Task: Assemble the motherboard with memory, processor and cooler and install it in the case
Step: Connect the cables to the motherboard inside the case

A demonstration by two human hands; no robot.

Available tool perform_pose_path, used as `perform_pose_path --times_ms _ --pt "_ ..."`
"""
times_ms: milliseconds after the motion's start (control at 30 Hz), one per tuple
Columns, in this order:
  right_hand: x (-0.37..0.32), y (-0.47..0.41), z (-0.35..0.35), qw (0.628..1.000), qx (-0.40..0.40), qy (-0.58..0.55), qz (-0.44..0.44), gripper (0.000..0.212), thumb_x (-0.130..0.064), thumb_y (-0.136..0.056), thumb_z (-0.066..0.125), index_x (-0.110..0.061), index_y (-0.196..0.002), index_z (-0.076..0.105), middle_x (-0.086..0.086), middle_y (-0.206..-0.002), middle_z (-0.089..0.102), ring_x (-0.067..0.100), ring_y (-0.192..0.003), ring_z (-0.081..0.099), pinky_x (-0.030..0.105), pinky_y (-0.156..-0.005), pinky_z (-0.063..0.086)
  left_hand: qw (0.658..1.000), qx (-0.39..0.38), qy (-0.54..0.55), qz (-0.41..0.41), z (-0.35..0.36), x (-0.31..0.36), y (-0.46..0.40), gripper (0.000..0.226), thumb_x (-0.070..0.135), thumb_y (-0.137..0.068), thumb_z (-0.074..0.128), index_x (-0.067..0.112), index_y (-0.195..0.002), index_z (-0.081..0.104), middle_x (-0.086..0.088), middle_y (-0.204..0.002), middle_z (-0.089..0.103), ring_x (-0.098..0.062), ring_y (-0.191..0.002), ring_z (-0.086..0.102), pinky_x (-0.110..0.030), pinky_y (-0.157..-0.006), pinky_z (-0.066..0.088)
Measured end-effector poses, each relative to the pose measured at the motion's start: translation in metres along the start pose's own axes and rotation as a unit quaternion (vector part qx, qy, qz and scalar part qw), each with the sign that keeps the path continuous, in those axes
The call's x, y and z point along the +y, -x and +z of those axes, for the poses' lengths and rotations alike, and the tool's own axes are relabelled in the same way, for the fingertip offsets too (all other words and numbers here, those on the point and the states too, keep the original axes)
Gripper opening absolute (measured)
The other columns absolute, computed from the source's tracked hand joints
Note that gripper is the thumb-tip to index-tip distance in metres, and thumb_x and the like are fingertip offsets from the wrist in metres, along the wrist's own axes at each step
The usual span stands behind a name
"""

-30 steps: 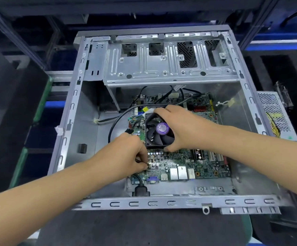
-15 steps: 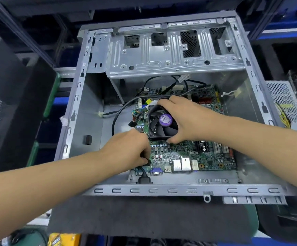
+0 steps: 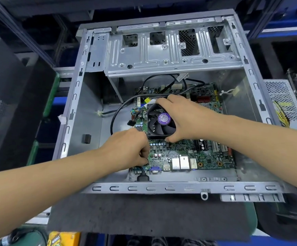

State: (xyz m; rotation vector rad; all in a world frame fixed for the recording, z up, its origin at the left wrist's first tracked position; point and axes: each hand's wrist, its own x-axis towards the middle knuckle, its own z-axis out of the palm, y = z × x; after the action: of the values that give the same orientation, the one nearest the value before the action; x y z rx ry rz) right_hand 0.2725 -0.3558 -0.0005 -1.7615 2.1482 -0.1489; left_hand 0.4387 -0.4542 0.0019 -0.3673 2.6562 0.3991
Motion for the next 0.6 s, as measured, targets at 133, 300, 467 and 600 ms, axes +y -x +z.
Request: perform_pose_path --times_ms 133,300,467,600 --pt "0.0010 -0.0003 0.0014 1.000 0.001 0.008 -0.001 0.110 -0.049 -0.058 0.083 -0.016 -0.143 0.022 0.003 -0.108 0.042 0.022 -0.105 0.043 0.025 -0.073 0.035 1.000 -0.002 0.000 0.002 0.0005 -0.0003 0.0000 0.005 0.028 -0.078 0.071 0.025 -0.081 0.074 0.014 -0.073 0.068 -0.006 -0.067 0.049 -0.019 -0.048 0.031" --pt "-0.0005 -0.0003 0.0015 1.000 0.003 0.020 0.003 0.106 -0.049 -0.058 0.083 -0.015 -0.141 0.025 0.002 -0.103 0.039 0.018 -0.097 0.038 0.025 -0.069 0.031 1.000 -0.006 -0.010 0.009 0.0006 -0.0001 -0.0011 0.005 0.030 -0.079 0.070 0.025 -0.081 0.072 0.013 -0.074 0.066 -0.011 -0.076 0.056 -0.022 -0.052 0.030" --pt "-0.0007 0.0001 0.0010 1.000 -0.002 0.012 0.003 0.108 -0.048 -0.059 0.084 -0.015 -0.142 0.024 0.003 -0.106 0.040 0.017 -0.099 0.036 0.026 -0.070 0.032 1.000 -0.014 -0.021 0.015 0.0007 0.0004 -0.0016 0.004 0.028 -0.080 0.069 0.025 -0.083 0.070 0.015 -0.072 0.063 -0.009 -0.071 0.051 -0.020 -0.047 0.025" --pt "-0.0005 0.0004 0.0003 1.000 -0.005 0.010 0.003 0.107 -0.047 -0.059 0.084 -0.015 -0.141 0.024 0.006 -0.111 0.042 0.022 -0.106 0.041 0.026 -0.072 0.034 0.999 -0.012 -0.030 0.024 0.0000 0.0002 -0.0023 0.005 0.029 -0.082 0.067 0.025 -0.085 0.070 0.013 -0.072 0.062 -0.011 -0.072 0.050 -0.019 -0.047 0.025"
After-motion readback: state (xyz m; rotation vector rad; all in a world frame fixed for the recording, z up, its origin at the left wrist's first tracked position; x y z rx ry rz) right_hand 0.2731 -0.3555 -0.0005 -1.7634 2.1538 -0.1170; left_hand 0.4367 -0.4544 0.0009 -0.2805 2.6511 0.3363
